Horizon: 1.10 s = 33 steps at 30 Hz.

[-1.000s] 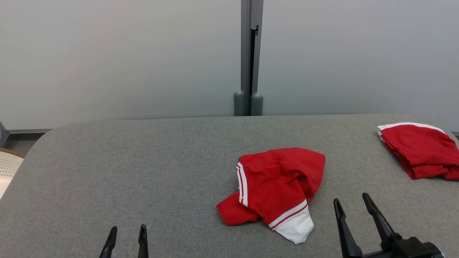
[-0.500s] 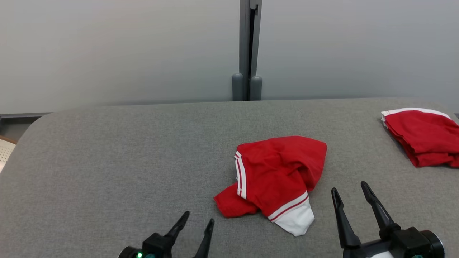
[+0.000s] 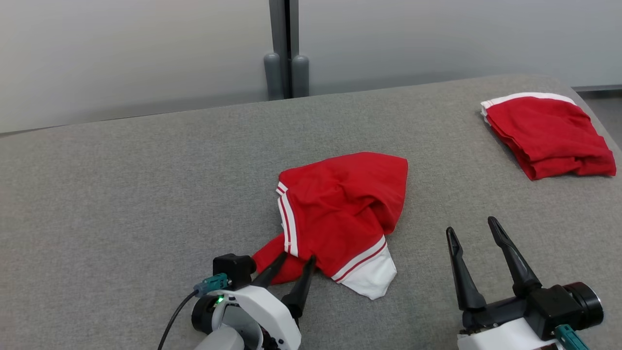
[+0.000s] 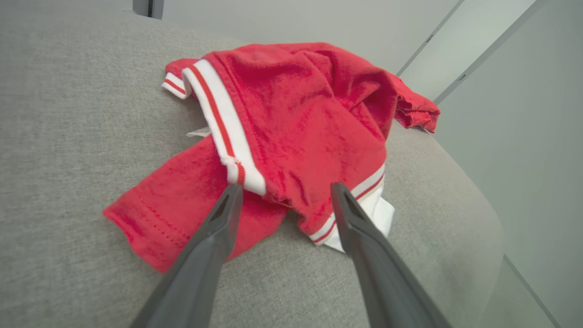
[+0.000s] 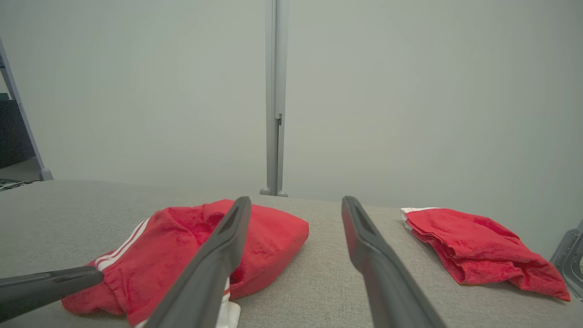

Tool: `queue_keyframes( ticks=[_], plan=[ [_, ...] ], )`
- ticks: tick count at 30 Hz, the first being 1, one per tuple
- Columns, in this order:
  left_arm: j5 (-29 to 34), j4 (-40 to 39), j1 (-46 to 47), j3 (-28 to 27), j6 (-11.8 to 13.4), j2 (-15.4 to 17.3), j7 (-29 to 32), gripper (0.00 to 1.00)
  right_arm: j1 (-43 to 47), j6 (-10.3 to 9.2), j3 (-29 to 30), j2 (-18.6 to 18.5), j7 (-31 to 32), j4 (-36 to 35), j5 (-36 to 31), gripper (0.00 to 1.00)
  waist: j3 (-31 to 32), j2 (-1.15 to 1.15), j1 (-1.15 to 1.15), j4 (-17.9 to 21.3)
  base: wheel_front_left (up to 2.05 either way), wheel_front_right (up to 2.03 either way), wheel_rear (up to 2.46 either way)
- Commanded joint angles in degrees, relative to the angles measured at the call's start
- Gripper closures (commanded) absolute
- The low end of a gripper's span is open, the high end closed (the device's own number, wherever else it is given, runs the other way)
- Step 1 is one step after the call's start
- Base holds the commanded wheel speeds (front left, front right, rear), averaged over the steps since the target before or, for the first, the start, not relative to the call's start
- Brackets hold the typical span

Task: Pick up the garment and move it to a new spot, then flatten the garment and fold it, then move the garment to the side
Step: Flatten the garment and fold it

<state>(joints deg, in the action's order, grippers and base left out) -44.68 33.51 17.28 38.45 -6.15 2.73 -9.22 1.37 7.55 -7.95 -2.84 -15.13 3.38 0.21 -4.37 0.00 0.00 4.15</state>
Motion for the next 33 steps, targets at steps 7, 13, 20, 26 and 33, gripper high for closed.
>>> queue_keyframes(
  ticks=[7,13,20,26,33],
  plan=[
    [-4.0,4.5,5.0,1.7,4.0,0.3,-2.4,0.0,-1.5,-0.11,0.1,-0.1,0.0,-0.6,-0.2,0.0,-3.4,0.0,0.0,2.8,0.0,0.0,0.0],
    [-5.3,5.1,6.2,3.3,3.7,0.3,-4.6,1.0,-1.5,-0.11,0.3,-0.1,0.0,-0.1,-0.1,0.0,-3.1,0.0,0.0,3.0,0.0,0.0,0.0],
    [-2.9,3.1,7.3,4.2,4.3,0.2,-5.7,1.0,-0.9,-0.11,0.2,-0.1,0.0,0.1,0.3,0.0,-1.5,0.0,0.0,3.4,0.0,0.0,0.0],
    [-7.1,-6.2,15.7,3.1,1.4,0.3,2.7,1.0,-1.8,-0.11,-0.4,-0.1,0.0,0.2,1.7,0.0,0.2,0.0,0.0,6.2,0.0,0.0,0.0],
    [-14.8,-13.3,30.2,-2.1,3.0,0.3,14.2,1.0,-2.5,-0.11,-1.1,-0.1,0.0,0.4,3.5,0.0,1.0,0.0,0.0,10.9,0.0,0.0,0.0]
  ],
)
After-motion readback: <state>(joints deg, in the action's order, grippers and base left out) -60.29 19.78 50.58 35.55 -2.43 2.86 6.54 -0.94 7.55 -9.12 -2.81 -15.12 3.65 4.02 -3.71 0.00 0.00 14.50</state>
